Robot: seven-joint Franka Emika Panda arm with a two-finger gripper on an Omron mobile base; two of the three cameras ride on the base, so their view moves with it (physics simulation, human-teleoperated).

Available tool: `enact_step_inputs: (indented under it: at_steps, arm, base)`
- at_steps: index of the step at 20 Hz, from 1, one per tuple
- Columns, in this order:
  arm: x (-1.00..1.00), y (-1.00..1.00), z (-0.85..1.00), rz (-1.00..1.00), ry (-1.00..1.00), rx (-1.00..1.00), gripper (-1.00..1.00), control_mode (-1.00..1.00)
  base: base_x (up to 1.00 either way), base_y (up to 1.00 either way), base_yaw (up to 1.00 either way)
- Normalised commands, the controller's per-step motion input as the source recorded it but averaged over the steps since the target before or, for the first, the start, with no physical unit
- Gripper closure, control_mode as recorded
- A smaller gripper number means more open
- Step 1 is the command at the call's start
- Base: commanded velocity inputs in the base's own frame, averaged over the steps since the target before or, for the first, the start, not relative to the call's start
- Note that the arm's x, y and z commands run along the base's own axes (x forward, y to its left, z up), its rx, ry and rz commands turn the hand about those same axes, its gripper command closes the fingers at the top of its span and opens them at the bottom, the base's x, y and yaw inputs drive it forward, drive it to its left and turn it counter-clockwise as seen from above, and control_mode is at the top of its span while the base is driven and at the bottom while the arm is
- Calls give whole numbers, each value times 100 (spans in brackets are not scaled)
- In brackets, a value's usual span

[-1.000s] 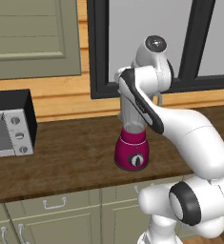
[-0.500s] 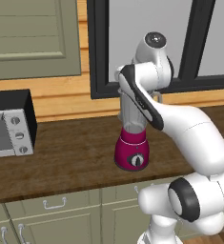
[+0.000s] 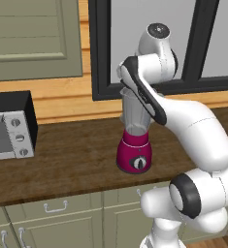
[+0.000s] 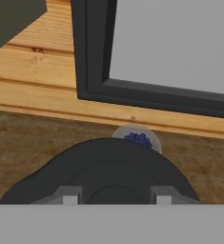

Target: Close the lid blender by securely placing the lid on top.

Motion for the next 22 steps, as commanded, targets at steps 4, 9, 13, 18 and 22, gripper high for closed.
enact_step_inputs:
  at_steps: [4, 9, 13, 18, 22]
  arm:
    - [0, -8, -10, 0, 0, 0, 100, -100]
    - [0, -7, -22, 0, 0, 0, 100, -100]
    - [0, 0, -17, 0, 0, 0, 100, -100]
    - [0, 0, -14, 0, 0, 0, 100, -100]
    - [2, 0, -9, 0, 0, 0, 100, -100]
  base:
    - [0, 0, 0]
    - [0, 0, 0]
    - [0, 0, 0]
    - [0, 0, 0]
    - [0, 0, 0]
